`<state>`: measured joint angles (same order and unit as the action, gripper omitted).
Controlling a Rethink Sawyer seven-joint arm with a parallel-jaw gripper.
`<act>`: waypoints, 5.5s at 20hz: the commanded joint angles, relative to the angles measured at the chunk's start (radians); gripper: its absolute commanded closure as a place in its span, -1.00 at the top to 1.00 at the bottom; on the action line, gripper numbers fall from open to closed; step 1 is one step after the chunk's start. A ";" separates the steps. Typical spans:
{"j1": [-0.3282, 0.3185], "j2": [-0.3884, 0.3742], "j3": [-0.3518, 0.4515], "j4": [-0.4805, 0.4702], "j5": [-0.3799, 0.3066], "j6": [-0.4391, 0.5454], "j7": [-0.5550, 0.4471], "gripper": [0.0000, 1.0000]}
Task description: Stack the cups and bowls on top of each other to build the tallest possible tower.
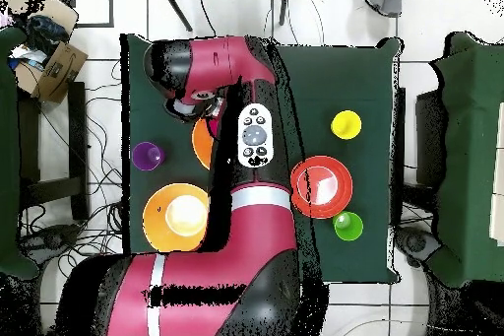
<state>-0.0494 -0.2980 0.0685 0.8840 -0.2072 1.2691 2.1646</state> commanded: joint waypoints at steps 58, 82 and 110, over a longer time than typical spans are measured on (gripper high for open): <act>0.017 0.058 -0.006 0.119 -0.092 -0.190 -0.148 -1.00; 0.045 0.039 0.018 0.195 -0.035 -0.170 -0.083 -1.00; 0.073 0.042 -0.038 0.271 -0.048 -0.281 0.030 -1.00</act>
<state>0.0085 -0.3168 -0.0128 1.0554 -0.2060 1.1122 2.1646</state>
